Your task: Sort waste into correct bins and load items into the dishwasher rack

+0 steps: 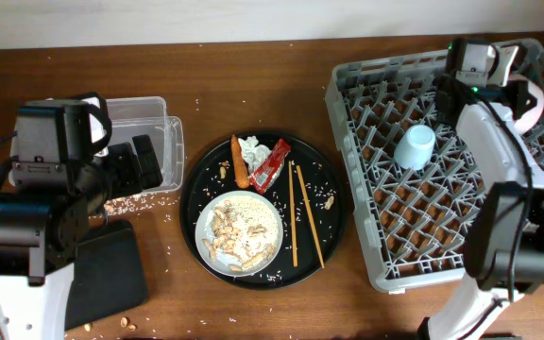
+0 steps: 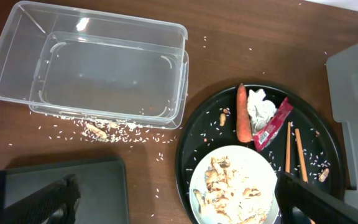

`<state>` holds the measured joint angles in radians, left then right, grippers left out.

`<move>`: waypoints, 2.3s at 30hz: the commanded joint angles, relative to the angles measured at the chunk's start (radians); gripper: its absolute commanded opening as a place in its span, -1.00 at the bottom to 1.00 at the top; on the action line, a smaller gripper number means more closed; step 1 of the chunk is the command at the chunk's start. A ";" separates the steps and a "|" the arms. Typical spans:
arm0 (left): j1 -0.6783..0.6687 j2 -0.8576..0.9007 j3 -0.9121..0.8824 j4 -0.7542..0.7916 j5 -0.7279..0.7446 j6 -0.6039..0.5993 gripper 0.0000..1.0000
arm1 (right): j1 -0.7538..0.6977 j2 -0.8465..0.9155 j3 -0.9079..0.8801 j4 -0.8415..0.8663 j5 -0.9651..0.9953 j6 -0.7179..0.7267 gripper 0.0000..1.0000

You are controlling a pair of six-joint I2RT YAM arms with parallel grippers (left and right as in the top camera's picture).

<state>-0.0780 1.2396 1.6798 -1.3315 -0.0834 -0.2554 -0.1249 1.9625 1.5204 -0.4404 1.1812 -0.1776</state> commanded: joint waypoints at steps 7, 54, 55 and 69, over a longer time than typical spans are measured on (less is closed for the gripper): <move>0.005 -0.002 0.007 0.002 -0.011 -0.013 0.99 | 0.132 0.042 -0.003 0.005 0.058 -0.006 -0.92; 0.005 -0.002 0.007 0.002 -0.011 -0.013 0.99 | 0.591 0.070 -0.043 -0.616 -1.381 0.233 0.11; 0.005 -0.002 0.007 0.002 -0.011 -0.013 0.99 | 0.596 0.073 -0.043 -0.616 -1.381 0.234 0.11; 0.004 -0.002 0.007 0.002 -0.011 -0.013 0.99 | 0.603 0.120 -0.074 -0.620 -1.373 0.246 -0.55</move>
<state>-0.0780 1.2400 1.6798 -1.3315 -0.0834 -0.2554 0.4713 2.0789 1.4525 -1.0523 -0.1860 0.0677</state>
